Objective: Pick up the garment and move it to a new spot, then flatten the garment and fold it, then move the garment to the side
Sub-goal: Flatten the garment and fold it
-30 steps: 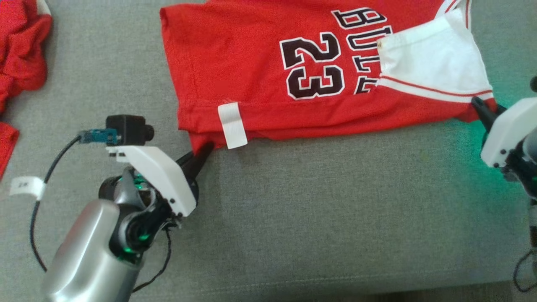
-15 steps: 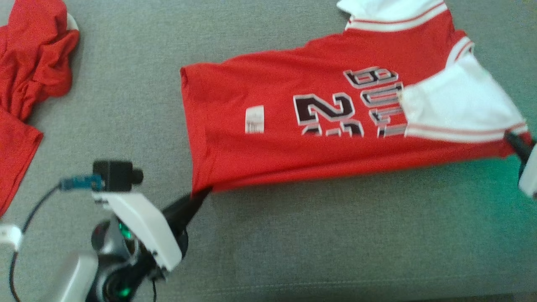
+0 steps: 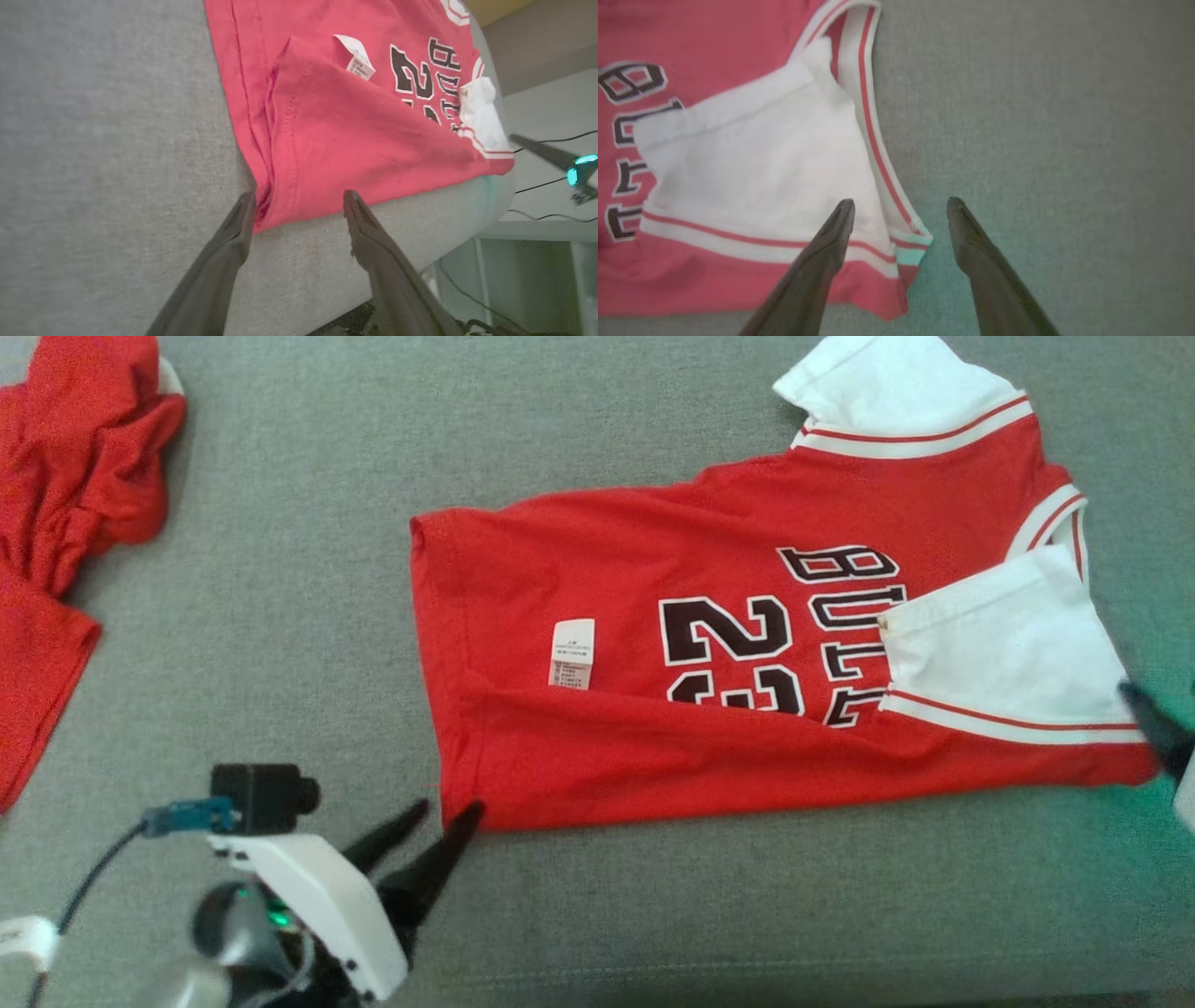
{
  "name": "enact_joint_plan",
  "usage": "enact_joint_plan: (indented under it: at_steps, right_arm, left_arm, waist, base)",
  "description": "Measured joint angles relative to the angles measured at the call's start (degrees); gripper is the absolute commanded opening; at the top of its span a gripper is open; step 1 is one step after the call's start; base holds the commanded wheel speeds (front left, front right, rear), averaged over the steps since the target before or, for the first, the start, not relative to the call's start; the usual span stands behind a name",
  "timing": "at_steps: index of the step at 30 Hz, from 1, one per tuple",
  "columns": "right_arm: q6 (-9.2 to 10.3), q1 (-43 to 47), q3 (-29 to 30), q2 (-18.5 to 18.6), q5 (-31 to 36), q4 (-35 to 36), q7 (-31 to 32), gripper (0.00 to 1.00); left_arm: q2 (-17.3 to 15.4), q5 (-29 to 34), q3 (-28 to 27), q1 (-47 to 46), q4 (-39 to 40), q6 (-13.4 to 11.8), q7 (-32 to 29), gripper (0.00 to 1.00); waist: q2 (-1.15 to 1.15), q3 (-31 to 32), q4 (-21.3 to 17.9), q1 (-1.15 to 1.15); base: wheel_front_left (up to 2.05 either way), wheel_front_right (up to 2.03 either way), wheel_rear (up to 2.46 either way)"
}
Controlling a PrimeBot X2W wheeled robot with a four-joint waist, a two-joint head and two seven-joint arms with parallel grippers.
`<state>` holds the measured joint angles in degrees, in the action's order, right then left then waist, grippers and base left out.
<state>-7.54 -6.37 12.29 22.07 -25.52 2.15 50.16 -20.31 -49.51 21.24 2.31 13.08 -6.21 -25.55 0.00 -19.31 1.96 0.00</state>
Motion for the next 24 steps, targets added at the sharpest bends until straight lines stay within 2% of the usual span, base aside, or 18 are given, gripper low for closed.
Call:
enact_joint_plan:
  at_steps: [3,6,8,12,14,19,24]
  right_arm:
    - [0.0,-5.2,0.2,0.3,0.4,0.5,-0.8,1.0]
    - [0.0,-14.0,0.0,0.7,1.7,0.9,-1.9,1.0]
    - [0.0,-20.2,-1.7,1.5,3.0,-0.1,-2.1,1.0]
    - [0.0,-31.1,-5.8,2.4,5.1,-6.3,-2.8,1.0]
    - [0.0,-35.3,-8.5,2.7,5.7,-9.9,-3.3,1.0]
    - [0.0,-43.3,-11.6,4.6,8.4,-18.9,-5.2,1.0]
    - [0.0,-46.7,-12.7,6.0,10.7,-25.0,-7.7,1.0]
  left_arm:
    - [-2.8,3.3,-1.4,-0.2,3.2,-1.5,0.0,1.0]
    - [-2.8,4.4,-2.1,-3.8,3.6,-2.7,-0.1,1.0]
    - [-2.2,6.4,-1.6,-10.1,1.4,-3.0,-0.2,1.0]
    - [2.2,9.3,2.0,-25.8,-6.6,-2.8,-1.2,1.0]
    - [5.1,9.7,3.9,-31.1,-10.8,-1.8,-1.7,1.0]
    - [8.6,11.7,7.1,-38.1,-20.1,0.1,-2.2,1.0]
    - [10.5,12.1,8.9,-41.1,-23.0,1.7,-2.1,1.0]
  waist:
    - [0.0,-0.9,0.1,0.0]
    - [0.0,-2.5,0.9,0.0]
    - [0.0,-3.9,1.7,0.0]
    - [0.0,-7.0,4.1,0.01]
    - [0.0,-8.4,5.6,0.01]
    - [0.0,-11.9,9.3,0.02]
    - [0.0,-13.7,12.0,0.01]
  base:
    - [0.0,0.0,0.0]
    - [0.0,0.0,0.0]
    - [0.0,0.0,0.0]
    - [0.0,0.0,0.0]
    - [0.0,0.0,0.0]
    - [0.0,0.0,0.0]
    - [0.0,0.0,0.0]
